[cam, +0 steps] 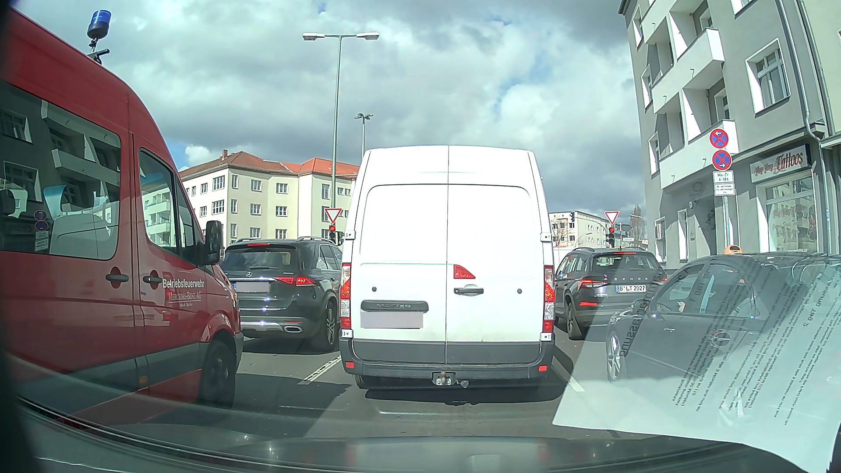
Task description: Follow the waypoints while adhering to traffic rules and regulations
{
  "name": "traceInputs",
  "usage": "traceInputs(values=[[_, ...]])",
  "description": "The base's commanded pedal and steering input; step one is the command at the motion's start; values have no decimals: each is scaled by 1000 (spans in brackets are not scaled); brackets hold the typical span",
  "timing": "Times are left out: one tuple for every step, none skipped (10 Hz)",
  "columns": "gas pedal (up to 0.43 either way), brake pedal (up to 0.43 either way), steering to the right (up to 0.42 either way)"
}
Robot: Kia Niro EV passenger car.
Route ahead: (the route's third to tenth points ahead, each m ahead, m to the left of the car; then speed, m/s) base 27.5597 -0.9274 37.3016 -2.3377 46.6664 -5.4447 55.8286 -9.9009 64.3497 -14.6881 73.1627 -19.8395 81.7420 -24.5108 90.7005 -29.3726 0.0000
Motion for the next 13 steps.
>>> traceInputs(values=[[0,390,-14],[0,390,-14],[0,390,-14],[0,384,-14],[0,390,-14],[0,390,-14],[0,390,-14],[0,390,-14],[0,390,-14],[0,384,-14],[0,390,-14],[0,384,-14],[0,384,-14]])
